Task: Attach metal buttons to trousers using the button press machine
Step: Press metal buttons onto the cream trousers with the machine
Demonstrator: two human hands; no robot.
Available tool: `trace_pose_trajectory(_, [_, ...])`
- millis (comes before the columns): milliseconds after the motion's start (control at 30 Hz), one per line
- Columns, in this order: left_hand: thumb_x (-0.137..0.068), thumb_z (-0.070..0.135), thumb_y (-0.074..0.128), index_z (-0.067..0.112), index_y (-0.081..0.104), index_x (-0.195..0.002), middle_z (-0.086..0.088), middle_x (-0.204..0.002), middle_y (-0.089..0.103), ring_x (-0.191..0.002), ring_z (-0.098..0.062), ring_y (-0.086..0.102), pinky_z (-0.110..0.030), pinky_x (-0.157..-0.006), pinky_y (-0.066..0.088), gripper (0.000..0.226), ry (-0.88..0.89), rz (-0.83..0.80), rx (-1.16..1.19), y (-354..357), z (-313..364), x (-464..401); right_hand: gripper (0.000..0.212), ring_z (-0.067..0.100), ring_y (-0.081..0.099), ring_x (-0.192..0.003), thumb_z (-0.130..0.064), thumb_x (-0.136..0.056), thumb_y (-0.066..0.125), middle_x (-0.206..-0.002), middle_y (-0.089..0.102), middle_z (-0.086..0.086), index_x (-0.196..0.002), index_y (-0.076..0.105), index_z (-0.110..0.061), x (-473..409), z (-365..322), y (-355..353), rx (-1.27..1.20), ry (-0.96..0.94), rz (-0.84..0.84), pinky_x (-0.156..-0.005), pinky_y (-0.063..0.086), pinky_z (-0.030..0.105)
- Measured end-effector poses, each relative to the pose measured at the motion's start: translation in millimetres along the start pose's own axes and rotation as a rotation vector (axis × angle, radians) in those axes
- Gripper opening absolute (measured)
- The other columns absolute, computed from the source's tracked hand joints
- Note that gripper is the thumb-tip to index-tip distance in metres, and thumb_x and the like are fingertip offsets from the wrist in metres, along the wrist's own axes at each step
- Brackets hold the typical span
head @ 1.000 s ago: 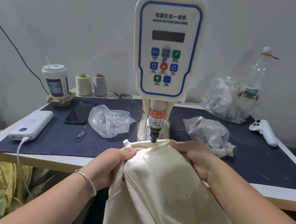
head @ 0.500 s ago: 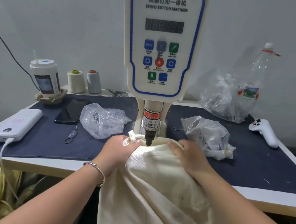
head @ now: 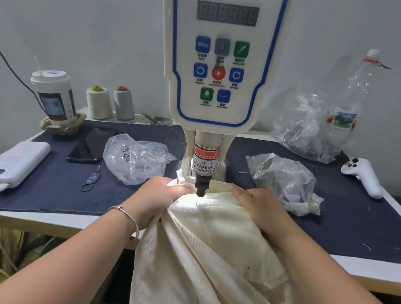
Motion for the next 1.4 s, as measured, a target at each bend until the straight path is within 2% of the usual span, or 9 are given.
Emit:
trace_pose_trajectory(133, [-0.076, 0.032, 0.078, -0.003, 0.071, -0.097, -0.022, -0.095, 0.073, -0.078, -0.021, 0.06, -0.035, -0.073, 0.045, 0.041, 0.016, 0.003, -0.056, -1.1, -7.7, -0.9, 0.057, 0.013, 0.031, -0.049, -0.048, -0.093, 0.055, -0.046, 0.029, -0.007, -0.05, 0.029, -0.019, 0.7, 3.9, 5.7, 0.141, -0.047, 0.038, -0.055, 0.029, 0.033])
trace_pose_trajectory(300, [-0.084, 0.034, 0.072, 0.012, 0.058, -0.067, -0.002, -0.064, 0.054, -0.063, -0.013, 0.046, -0.03, -0.061, 0.036, 0.032, 0.131, 0.072, -0.254, -6.6, -13.8, 1.0, 0.054, 0.017, 0.044, -0.054, -0.051, -0.097, 0.042, -0.051, 0.04, -0.005, -0.056, 0.035, -0.017, 6.6, 6.6, 12.8, 0.291, -0.088, 0.099, -0.059, 0.033, 0.036])
trace_pose_trajectory(500, [-0.085, 0.025, 0.069, 0.012, 0.056, -0.06, 0.002, -0.059, 0.052, -0.058, -0.012, 0.043, -0.021, -0.052, 0.035, 0.032, 0.163, 0.083, -0.224, -5.5, -17.1, 0.1, 0.044, 0.029, 0.06, -0.08, -0.046, -0.102, 0.026, -0.074, 0.063, 0.002, -0.073, 0.042, -0.018, 14.4, -2.0, 22.5, 0.647, -0.1, 0.235, -0.084, 0.033, 0.038])
trace_pose_trajectory(567, [-0.085, 0.025, 0.069, 0.009, 0.059, -0.065, 0.0, -0.062, 0.054, -0.06, -0.013, 0.045, -0.026, -0.056, 0.037, 0.028, 0.169, 0.074, -0.208, -5.2, -17.5, 0.2, 0.042, 0.03, 0.063, -0.082, -0.044, -0.104, 0.023, -0.08, 0.069, 0.007, -0.086, 0.049, -0.016, 16.2, -5.1, 25.3, 0.761, -0.102, 0.29, -0.089, 0.032, 0.039])
trace_pose_trajectory(667, [-0.085, 0.025, 0.07, 0.004, 0.062, -0.07, 0.0, -0.063, 0.056, -0.061, -0.013, 0.047, -0.028, -0.059, 0.038, 0.028, 0.179, 0.064, -0.21, -4.7, -18.2, 1.0, 0.039, 0.029, 0.064, -0.076, -0.038, -0.105, 0.024, -0.075, 0.069, 0.007, -0.094, 0.052, -0.013, 17.2, -9.1, 27.4, 0.84, -0.099, 0.321, -0.087, 0.032, 0.039])
trace_pose_trajectory(800, [-0.085, 0.026, 0.07, 0.003, 0.064, -0.069, 0.001, -0.063, 0.059, -0.062, -0.013, 0.049, -0.029, -0.061, 0.04, 0.029, 0.194, 0.062, -0.209, -4.9, -19.0, 1.4, 0.025, 0.026, 0.045, -0.03, -0.007, -0.085, 0.064, -0.033, 0.044, 0.007, -0.063, 0.053, -0.003, 29.0, -20.8, 27.7, 0.839, -0.272, 0.517, -0.06, 0.043, 0.039])
trace_pose_trajectory(867, [-0.084, 0.027, 0.071, 0.01, 0.063, -0.066, 0.001, -0.062, 0.058, -0.061, -0.013, 0.048, -0.029, -0.06, 0.04, 0.026, 0.195, 0.061, -0.207, -5.4, -19.4, 1.1, 0.027, 0.024, 0.039, -0.024, 0.001, -0.076, 0.071, -0.028, 0.038, 0.005, -0.058, 0.052, -0.003, 30.5, -21.7, 27.9, 0.825, -0.294, 0.54, -0.054, 0.044, 0.038])
trace_pose_trajectory(1200, [-0.084, 0.027, 0.071, -0.002, 0.065, -0.077, 0.0, -0.063, 0.06, -0.061, -0.013, 0.049, -0.03, -0.061, 0.041, 0.03, 0.196, 0.058, -0.193, -5.1, -21.6, -2.3, 0.027, 0.023, 0.041, -0.026, 0.005, -0.07, 0.074, -0.029, 0.04, 0.005, -0.059, 0.051, -0.005, 27.0, -16.8, 28.0, 0.853, -0.24, 0.501, -0.057, 0.042, 0.038])
trace_pose_trajectory(1400, [-0.084, 0.029, 0.071, 0.004, 0.069, -0.074, 0.003, -0.063, 0.062, -0.059, -0.009, 0.051, -0.026, -0.06, 0.042, 0.027, 0.203, 0.053, -0.193, -4.9, -25.0, -5.7, 0.028, 0.028, 0.054, -0.049, -0.016, -0.097, 0.031, -0.05, 0.058, 0.008, -0.079, 0.052, -0.01, 18.1, -0.1, 29.5, 0.856, -0.176, 0.448, -0.074, 0.031, 0.038])
Point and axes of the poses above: each hand's wrist, its own x-axis away from the middle knuckle, its own y-axis out of the palm, z = x × y, the point moved 4 cm from there along -x, towards the middle knuckle
